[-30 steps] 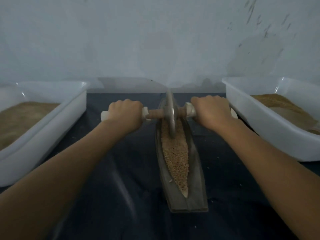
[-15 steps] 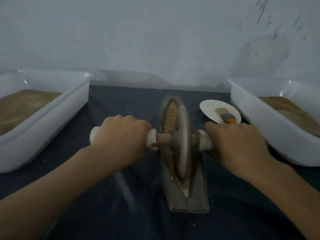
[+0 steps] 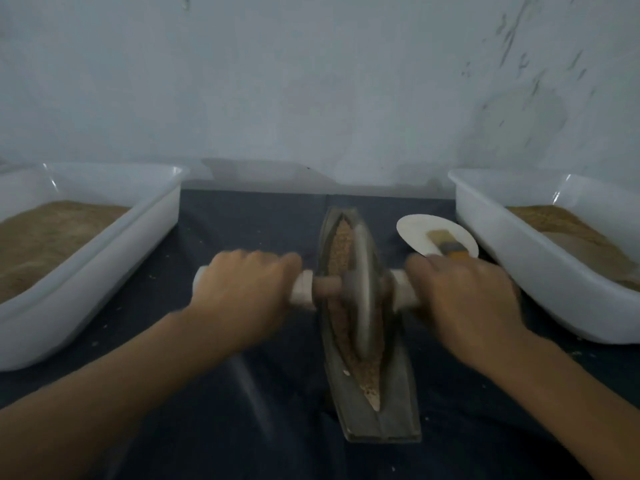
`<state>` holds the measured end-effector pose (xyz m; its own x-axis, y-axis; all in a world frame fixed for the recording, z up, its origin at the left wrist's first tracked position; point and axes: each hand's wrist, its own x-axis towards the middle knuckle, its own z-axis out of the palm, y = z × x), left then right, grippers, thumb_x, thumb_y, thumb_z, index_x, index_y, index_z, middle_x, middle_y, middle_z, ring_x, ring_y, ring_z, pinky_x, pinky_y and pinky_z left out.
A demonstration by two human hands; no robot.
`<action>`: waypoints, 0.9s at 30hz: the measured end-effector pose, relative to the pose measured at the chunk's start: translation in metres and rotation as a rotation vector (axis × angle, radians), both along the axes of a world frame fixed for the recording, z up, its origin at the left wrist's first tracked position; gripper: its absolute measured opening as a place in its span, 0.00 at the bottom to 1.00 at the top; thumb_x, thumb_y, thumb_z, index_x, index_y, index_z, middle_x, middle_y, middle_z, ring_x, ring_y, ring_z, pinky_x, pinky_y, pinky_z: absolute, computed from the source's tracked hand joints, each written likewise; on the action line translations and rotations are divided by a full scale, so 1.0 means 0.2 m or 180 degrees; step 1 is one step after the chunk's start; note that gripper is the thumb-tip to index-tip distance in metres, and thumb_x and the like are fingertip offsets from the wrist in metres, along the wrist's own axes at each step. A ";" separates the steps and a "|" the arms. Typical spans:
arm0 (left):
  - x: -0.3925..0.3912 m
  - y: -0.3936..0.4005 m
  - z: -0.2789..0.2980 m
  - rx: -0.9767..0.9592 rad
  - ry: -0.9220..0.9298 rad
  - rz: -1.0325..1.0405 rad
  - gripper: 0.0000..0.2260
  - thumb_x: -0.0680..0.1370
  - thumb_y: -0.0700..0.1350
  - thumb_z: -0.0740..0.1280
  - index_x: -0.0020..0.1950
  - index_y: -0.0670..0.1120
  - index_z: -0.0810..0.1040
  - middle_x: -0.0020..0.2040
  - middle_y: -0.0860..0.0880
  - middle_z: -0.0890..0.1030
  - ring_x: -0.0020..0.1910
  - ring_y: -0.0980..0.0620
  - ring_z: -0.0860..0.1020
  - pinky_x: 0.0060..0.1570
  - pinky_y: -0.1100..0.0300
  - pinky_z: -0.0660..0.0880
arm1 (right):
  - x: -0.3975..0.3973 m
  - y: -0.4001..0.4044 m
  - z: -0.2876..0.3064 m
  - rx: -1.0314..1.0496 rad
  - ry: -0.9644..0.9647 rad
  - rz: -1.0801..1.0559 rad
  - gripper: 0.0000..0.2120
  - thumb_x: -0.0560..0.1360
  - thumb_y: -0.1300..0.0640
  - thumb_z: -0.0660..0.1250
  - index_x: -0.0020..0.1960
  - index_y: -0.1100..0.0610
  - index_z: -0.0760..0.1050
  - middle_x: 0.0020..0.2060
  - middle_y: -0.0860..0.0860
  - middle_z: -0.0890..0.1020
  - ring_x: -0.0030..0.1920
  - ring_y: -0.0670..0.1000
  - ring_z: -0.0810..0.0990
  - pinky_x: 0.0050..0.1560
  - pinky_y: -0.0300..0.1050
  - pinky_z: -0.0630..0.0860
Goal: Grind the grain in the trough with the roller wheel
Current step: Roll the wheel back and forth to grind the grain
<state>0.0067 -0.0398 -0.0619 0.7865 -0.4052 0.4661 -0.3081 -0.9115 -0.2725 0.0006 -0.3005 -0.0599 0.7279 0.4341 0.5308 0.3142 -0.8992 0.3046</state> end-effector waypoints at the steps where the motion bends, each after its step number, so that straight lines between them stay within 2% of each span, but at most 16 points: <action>1: -0.08 0.01 0.01 0.0037 -0.0226 -0.0259 0.23 0.61 0.52 0.76 0.38 0.54 0.61 0.29 0.55 0.65 0.25 0.52 0.63 0.26 0.61 0.54 | -0.07 -0.03 -0.01 0.0140 -0.0052 0.0119 0.22 0.51 0.61 0.81 0.35 0.54 0.69 0.27 0.51 0.74 0.25 0.55 0.72 0.25 0.41 0.62; 3: -0.16 0.03 0.03 0.0027 -0.0398 -0.0503 0.25 0.53 0.48 0.79 0.36 0.52 0.63 0.28 0.56 0.61 0.24 0.53 0.57 0.28 0.63 0.47 | -0.15 -0.07 -0.03 0.0273 0.0039 0.0190 0.23 0.49 0.61 0.81 0.34 0.53 0.69 0.26 0.49 0.72 0.23 0.53 0.70 0.22 0.41 0.65; 4: -0.15 0.04 0.03 0.0038 -0.0322 -0.0445 0.26 0.53 0.48 0.79 0.36 0.52 0.63 0.28 0.56 0.61 0.24 0.54 0.57 0.28 0.64 0.46 | -0.15 -0.08 -0.03 0.0240 0.0158 0.0155 0.23 0.50 0.60 0.81 0.34 0.52 0.68 0.25 0.48 0.71 0.23 0.52 0.69 0.22 0.41 0.64; 7: 0.00 -0.01 0.00 0.0198 -0.0146 0.0133 0.19 0.67 0.52 0.73 0.39 0.53 0.61 0.29 0.55 0.63 0.26 0.52 0.62 0.27 0.59 0.55 | -0.01 -0.05 -0.03 0.0054 0.0263 -0.0064 0.22 0.55 0.53 0.81 0.35 0.51 0.68 0.26 0.47 0.72 0.23 0.51 0.70 0.22 0.37 0.56; 9: 0.18 -0.03 -0.02 -0.0013 -0.0044 0.0423 0.12 0.73 0.52 0.67 0.41 0.53 0.63 0.33 0.54 0.71 0.31 0.49 0.71 0.32 0.56 0.60 | 0.17 0.00 -0.03 -0.0076 0.0119 -0.0282 0.16 0.63 0.49 0.77 0.41 0.51 0.71 0.31 0.50 0.77 0.30 0.55 0.77 0.26 0.40 0.62; 10: 0.25 -0.04 -0.02 -0.0123 0.0013 0.0477 0.09 0.74 0.52 0.65 0.42 0.53 0.65 0.37 0.52 0.75 0.34 0.46 0.75 0.34 0.56 0.62 | 0.26 0.02 -0.02 -0.0035 0.0138 -0.0399 0.14 0.68 0.48 0.73 0.45 0.52 0.71 0.35 0.50 0.79 0.35 0.56 0.78 0.30 0.43 0.66; 12: 0.38 -0.04 -0.01 -0.0331 0.0137 0.0511 0.08 0.75 0.53 0.64 0.42 0.53 0.66 0.42 0.50 0.79 0.37 0.45 0.76 0.36 0.55 0.64 | 0.40 0.06 0.01 -0.0074 0.0107 -0.0485 0.11 0.72 0.50 0.70 0.48 0.53 0.70 0.40 0.51 0.80 0.38 0.56 0.79 0.33 0.45 0.66; 15: 0.46 -0.01 -0.03 -0.0568 0.0327 0.0483 0.09 0.75 0.53 0.64 0.40 0.54 0.65 0.42 0.49 0.79 0.37 0.45 0.75 0.36 0.55 0.65 | 0.46 0.10 0.06 -0.0275 -0.0062 -0.0404 0.12 0.69 0.54 0.72 0.46 0.54 0.70 0.39 0.51 0.80 0.38 0.55 0.79 0.33 0.45 0.62; 18: 0.31 0.00 -0.05 -0.0508 0.0334 0.0457 0.10 0.75 0.54 0.64 0.40 0.54 0.64 0.40 0.51 0.78 0.37 0.45 0.76 0.35 0.56 0.65 | 0.34 0.11 0.07 -0.0185 0.0039 -0.0330 0.09 0.72 0.55 0.69 0.46 0.54 0.69 0.40 0.51 0.79 0.39 0.54 0.79 0.34 0.45 0.63; 20: 0.15 0.01 -0.04 -0.0384 0.0382 0.0421 0.11 0.74 0.55 0.65 0.41 0.54 0.63 0.37 0.52 0.76 0.36 0.46 0.76 0.34 0.57 0.64 | 0.18 0.08 0.04 -0.0222 0.0061 -0.0260 0.10 0.69 0.56 0.72 0.44 0.54 0.70 0.37 0.51 0.78 0.36 0.55 0.78 0.33 0.44 0.66; 22: -0.01 0.04 -0.04 -0.0202 0.0288 0.0278 0.14 0.71 0.56 0.67 0.39 0.55 0.61 0.34 0.53 0.75 0.32 0.48 0.75 0.31 0.58 0.62 | -0.01 0.04 0.02 -0.0008 -0.0093 0.0036 0.17 0.57 0.60 0.78 0.38 0.54 0.71 0.29 0.51 0.76 0.28 0.55 0.74 0.29 0.42 0.63; 23: -0.09 0.04 -0.02 -0.0061 0.0152 0.0116 0.18 0.67 0.55 0.71 0.38 0.56 0.60 0.31 0.54 0.73 0.27 0.50 0.72 0.28 0.60 0.59 | -0.07 0.01 0.02 0.0080 -0.0181 0.0156 0.19 0.52 0.62 0.79 0.35 0.54 0.70 0.27 0.51 0.74 0.25 0.54 0.72 0.28 0.40 0.61; 25: -0.19 0.05 0.01 0.0084 -0.0093 -0.0120 0.26 0.57 0.52 0.78 0.36 0.56 0.59 0.25 0.54 0.69 0.20 0.52 0.62 0.26 0.64 0.51 | -0.14 -0.04 0.01 0.0136 -0.0041 0.0233 0.23 0.49 0.60 0.80 0.33 0.52 0.67 0.24 0.48 0.71 0.22 0.52 0.68 0.24 0.39 0.62; 27: -0.18 0.04 0.05 0.0220 -0.0001 0.0103 0.26 0.58 0.53 0.77 0.36 0.55 0.58 0.24 0.54 0.65 0.21 0.54 0.58 0.27 0.64 0.49 | -0.11 -0.04 0.00 0.0133 0.0318 0.0129 0.27 0.49 0.55 0.82 0.33 0.49 0.64 0.23 0.45 0.67 0.21 0.48 0.64 0.20 0.38 0.60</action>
